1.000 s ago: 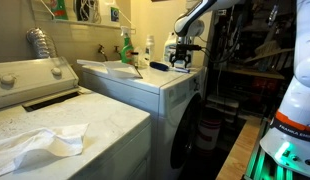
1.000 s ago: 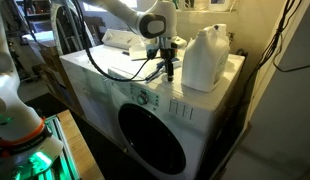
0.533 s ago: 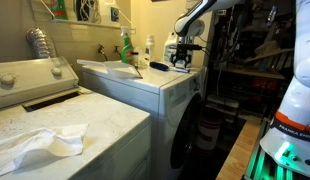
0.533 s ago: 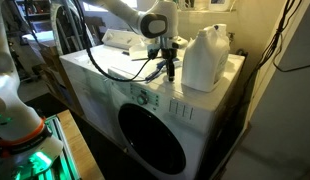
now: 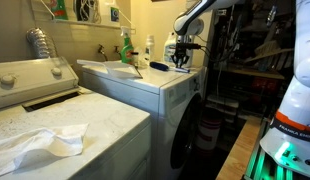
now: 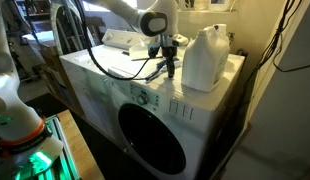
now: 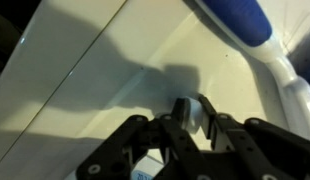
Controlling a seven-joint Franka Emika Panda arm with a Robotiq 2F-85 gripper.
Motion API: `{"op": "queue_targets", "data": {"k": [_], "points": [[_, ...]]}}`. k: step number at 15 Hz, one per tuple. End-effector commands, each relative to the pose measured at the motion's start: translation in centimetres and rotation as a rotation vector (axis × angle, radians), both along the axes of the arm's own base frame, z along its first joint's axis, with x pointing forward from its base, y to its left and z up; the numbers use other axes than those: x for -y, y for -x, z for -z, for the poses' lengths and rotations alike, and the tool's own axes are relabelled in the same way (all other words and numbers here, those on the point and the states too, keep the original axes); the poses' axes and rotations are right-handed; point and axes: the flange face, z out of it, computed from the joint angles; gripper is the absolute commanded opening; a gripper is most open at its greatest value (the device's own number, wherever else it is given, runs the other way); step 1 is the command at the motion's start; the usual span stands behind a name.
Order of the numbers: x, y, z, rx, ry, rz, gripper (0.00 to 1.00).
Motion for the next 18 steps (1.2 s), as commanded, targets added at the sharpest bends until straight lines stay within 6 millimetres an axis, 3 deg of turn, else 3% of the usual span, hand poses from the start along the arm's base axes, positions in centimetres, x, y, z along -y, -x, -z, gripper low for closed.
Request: {"op": "queue_targets", "data": {"k": [1, 6, 15, 18], "points": [[-0.5, 0.1, -0.3, 0.000, -0.017, -0.014, 0.00], [-1.1, -0.2, -0.9, 0.061, -0.104, -0.035, 0.03], [1.5, 0.3, 0.4, 0.183, -0.332, -0.002, 0.03], [1.6, 0.4, 0.6, 0.203, -0.361, -0.007, 0.03]]}}
